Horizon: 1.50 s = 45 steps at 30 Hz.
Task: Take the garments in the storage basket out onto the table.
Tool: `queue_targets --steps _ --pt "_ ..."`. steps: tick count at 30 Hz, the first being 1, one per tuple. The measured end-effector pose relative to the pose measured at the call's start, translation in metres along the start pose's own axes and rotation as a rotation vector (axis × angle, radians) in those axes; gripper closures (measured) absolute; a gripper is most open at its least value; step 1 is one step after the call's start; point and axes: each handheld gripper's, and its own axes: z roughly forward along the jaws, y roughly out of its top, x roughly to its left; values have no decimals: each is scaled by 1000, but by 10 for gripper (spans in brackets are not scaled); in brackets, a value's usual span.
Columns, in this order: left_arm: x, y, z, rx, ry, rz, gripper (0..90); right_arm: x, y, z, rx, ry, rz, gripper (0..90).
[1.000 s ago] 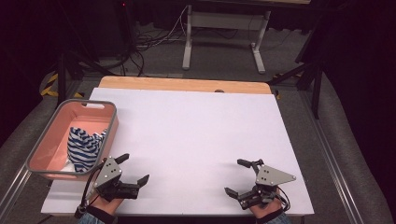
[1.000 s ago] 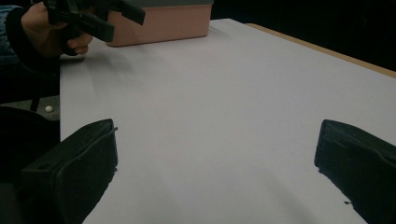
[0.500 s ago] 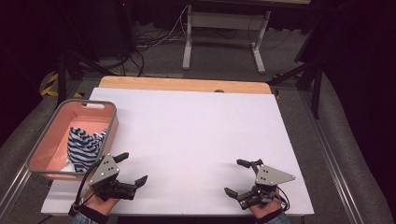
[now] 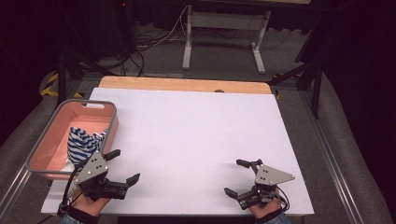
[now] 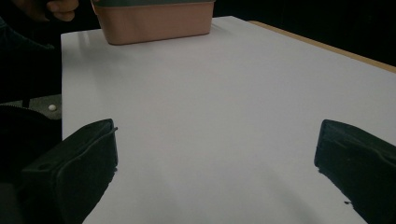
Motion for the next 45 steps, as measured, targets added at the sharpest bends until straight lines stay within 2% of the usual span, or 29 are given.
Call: queue_targets --steps 3,5,8,15,21,26,32,36,40,43,44,45 --pt "0 1 -4 7 -10 22 12 0 0 0 1 4 0 1" --pt "2 1 -6 13 -22 16 12 0 0 0 1 5 0 1" --pt "5 1 -10 12 -20 -1 14 0 0 0 1 5 1 1" --pt "8 4 -19 3 18 -7 22 0 0 1 2 6 3 1" --pt "14 3 -28 -5 42 -39 19 -1 0 1 3 7 5 1" --pt "16 2 -34 0 62 -44 14 -1 0 3 5 11 4 1" --pt "19 3 -43 -3 100 -47 16 -1 -1 3 8 12 4 1" --pt "19 2 -49 -26 137 -53 18 -2 -1 4 10 14 4 1" --pt "20 1 -51 -25 151 -54 21 -1 -1 4 11 16 4 1" --pt "23 0 -54 -36 196 -69 23 -2 -1 4 12 17 4 1" --pt "23 0 -54 -36 196 -69 23 -2 -1 4 12 17 4 1" --pt "24 -1 -56 -46 240 -72 22 -2 -1 4 13 18 4 1"
